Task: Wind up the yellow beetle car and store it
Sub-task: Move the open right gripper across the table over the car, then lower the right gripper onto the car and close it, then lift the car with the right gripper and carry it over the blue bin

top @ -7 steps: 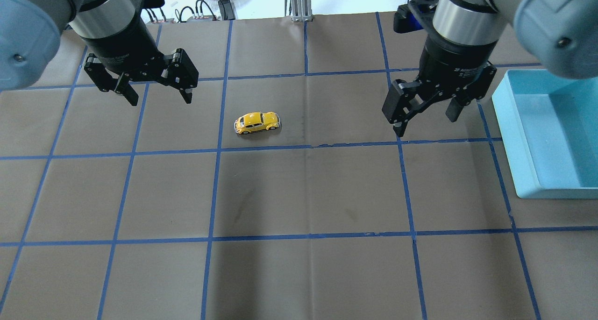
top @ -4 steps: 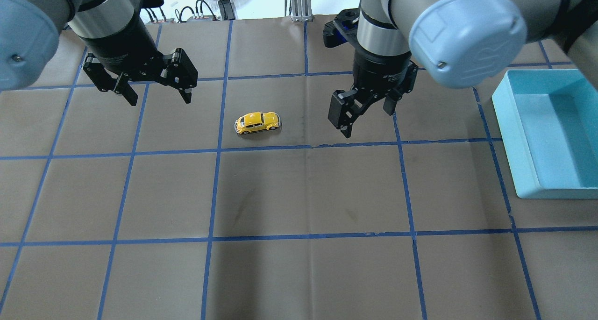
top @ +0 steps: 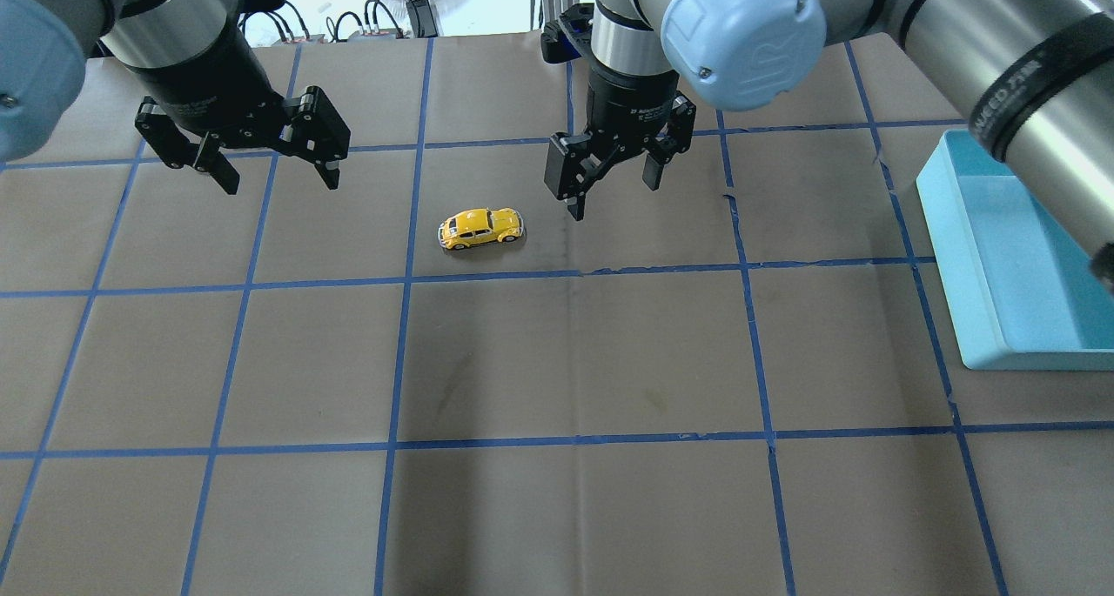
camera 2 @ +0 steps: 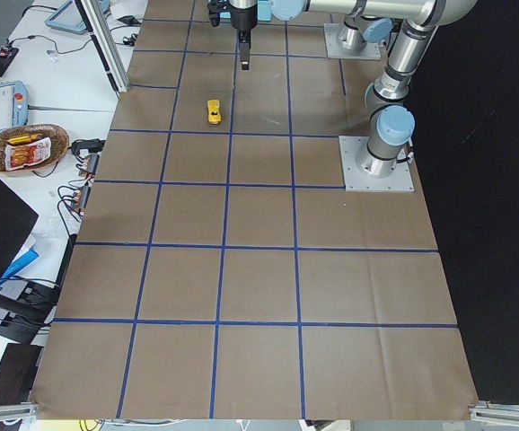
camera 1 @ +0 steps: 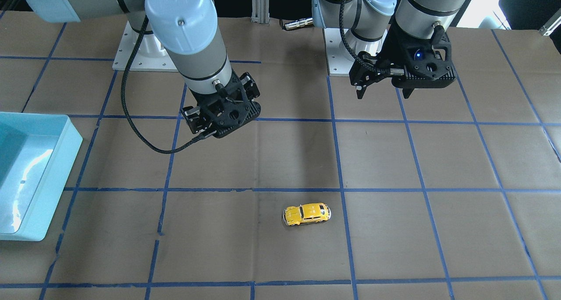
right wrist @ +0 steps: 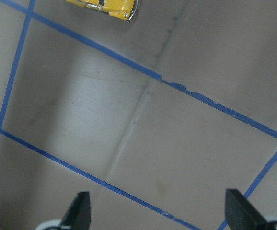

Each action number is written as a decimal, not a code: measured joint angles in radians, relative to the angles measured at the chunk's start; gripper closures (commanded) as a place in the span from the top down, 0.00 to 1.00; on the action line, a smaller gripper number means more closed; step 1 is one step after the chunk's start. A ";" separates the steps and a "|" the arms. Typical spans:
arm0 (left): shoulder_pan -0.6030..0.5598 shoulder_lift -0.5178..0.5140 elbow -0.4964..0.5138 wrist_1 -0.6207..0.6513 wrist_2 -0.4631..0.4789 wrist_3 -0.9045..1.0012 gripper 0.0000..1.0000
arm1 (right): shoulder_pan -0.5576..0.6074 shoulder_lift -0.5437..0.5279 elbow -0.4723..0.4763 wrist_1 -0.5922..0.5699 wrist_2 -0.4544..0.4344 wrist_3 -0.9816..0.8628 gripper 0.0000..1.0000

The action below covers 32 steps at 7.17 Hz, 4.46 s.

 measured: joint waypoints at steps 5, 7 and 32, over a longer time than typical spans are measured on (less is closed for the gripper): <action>0.010 0.004 0.000 0.001 0.001 0.057 1.00 | 0.085 0.083 -0.026 -0.057 0.002 1.233 0.99; 0.011 0.003 -0.001 0.001 0.002 0.058 1.00 | 0.108 0.110 -0.034 -0.086 -0.006 1.483 0.99; 0.066 0.007 -0.008 -0.002 -0.003 0.063 1.00 | 0.178 0.565 -0.262 -0.405 -0.011 2.146 0.40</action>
